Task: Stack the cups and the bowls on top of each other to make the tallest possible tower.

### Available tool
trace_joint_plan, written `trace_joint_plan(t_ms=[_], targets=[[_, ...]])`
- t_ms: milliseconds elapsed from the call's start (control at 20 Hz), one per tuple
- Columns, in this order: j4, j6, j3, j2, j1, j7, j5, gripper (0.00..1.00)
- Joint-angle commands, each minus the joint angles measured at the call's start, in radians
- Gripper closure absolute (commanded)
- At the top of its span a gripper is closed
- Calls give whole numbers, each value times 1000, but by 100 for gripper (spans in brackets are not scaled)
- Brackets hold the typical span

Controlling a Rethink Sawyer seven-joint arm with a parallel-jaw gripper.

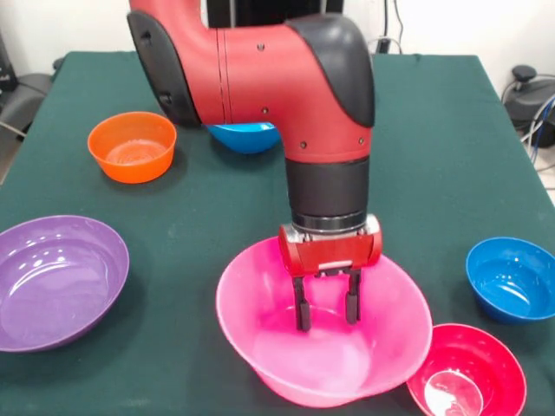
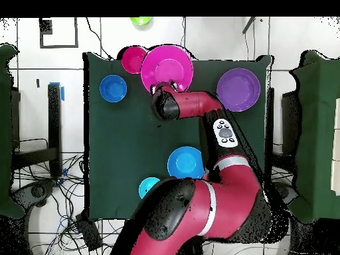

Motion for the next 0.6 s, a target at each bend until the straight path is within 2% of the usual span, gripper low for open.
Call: trace_joint_plan(t_ms=[50, 600], targets=[[3, -48, 9, 151, -2, 32, -63, 0], [-14, -28, 65, 181, -46, -35, -61, 0]])
